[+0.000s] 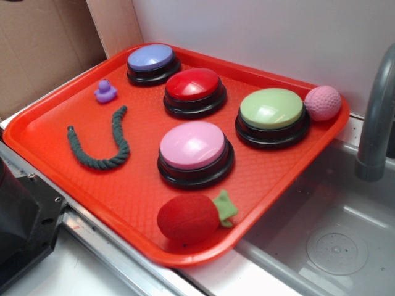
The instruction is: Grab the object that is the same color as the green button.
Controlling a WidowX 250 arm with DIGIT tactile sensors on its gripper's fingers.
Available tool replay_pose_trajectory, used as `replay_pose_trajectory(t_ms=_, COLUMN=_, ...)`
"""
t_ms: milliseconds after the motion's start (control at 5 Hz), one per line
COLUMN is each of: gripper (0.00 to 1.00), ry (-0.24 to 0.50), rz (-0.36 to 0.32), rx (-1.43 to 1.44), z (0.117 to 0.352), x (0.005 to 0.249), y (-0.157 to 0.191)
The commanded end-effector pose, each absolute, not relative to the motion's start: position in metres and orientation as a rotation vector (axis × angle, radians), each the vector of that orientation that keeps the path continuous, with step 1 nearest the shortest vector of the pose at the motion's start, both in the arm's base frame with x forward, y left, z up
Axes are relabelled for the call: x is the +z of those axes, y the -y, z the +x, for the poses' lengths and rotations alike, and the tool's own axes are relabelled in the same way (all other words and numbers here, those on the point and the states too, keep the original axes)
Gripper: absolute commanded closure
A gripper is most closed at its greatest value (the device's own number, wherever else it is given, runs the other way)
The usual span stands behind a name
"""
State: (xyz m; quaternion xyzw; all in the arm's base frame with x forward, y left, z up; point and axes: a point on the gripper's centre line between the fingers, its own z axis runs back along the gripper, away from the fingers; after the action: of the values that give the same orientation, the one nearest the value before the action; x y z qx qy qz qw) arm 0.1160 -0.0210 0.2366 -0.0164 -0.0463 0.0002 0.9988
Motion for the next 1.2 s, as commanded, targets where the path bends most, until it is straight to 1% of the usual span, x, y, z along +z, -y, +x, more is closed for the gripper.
replay_pose_trajectory(t_ms=0, gripper=0.00, ry=0.093, rz=-0.033, rx=0.000, z=0.116, x=0.237, y=0.021)
replay_pose_trajectory(t_ms=200, gripper=0.00, ry=0.076, rz=-0.004, rx=-0.052, z=0.128, x=0.211, y=0.014)
replay_pose_trajectory(t_ms=400, gripper=0.00, ry=0.083, rz=0.071, rx=-0.087, z=0.138, x=0.169, y=0.006)
replay_pose_trajectory(t_ms=600, gripper=0.00, ry=0.095, rz=0.076, rx=-0.113, z=0.148, x=0.145, y=-0.002)
replay_pose_trajectory(t_ms=800, gripper=0.00, ry=0.052, rz=0.097, rx=-0.159, z=0.159, x=0.104, y=-0.007)
replay_pose_trajectory(t_ms=1000, gripper=0.00, ry=0.008, rz=0.099, rx=-0.205, z=0.167, x=0.073, y=0.000)
